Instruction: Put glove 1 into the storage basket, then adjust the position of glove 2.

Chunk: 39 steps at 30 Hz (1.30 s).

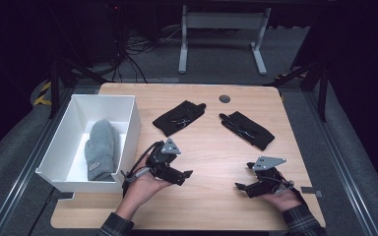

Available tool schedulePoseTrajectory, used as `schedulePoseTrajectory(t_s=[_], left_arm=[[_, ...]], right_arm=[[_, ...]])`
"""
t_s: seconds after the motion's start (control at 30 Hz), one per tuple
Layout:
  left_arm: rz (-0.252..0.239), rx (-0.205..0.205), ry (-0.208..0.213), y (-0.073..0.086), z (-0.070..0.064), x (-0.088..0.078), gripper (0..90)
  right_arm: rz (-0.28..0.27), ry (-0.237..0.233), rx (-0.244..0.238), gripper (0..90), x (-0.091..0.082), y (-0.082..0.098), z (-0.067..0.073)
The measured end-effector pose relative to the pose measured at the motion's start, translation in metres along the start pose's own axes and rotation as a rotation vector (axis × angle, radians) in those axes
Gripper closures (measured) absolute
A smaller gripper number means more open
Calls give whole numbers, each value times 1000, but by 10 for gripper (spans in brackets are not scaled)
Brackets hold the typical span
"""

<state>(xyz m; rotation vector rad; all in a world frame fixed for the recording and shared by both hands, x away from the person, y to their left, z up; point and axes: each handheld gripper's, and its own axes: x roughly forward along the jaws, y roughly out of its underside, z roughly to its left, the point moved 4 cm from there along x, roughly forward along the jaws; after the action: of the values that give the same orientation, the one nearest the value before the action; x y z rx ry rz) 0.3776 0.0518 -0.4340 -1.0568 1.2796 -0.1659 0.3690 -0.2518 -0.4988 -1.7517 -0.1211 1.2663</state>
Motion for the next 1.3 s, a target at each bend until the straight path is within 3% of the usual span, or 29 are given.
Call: schedulePoseTrajectory(t_s=[0.33, 0.43, 0.6, 0.7, 0.77, 0.9, 1.03, 1.3], left_arm=[[52, 16, 47, 26, -14, 28, 83], [84, 31, 23, 37, -16, 35, 81], [82, 18, -13, 52, -10, 37, 80], [109, 29, -46, 58, -6, 37, 57], [98, 20, -52, 61, -6, 36, 43], [96, 51, -45, 67, -3, 34, 0], [45, 59, -36, 75, 2, 29, 0], [49, 52, -41, 78, 1, 27, 2]], right_arm=[[0, 0, 0, 100, 0, 0, 0], [0, -1, -1, 100, 0, 0, 0], [0, 0, -1, 99, 0, 0, 0], [2, -1, -2, 97, 0, 0, 0], [3, -1, -3, 98, 0, 0, 0], [33, 0, 7, 158, -4, -2, -1], [30, 7, 34, 164, -10, -5, -4], [37, 53, 65, 206, -19, -20, -16]])
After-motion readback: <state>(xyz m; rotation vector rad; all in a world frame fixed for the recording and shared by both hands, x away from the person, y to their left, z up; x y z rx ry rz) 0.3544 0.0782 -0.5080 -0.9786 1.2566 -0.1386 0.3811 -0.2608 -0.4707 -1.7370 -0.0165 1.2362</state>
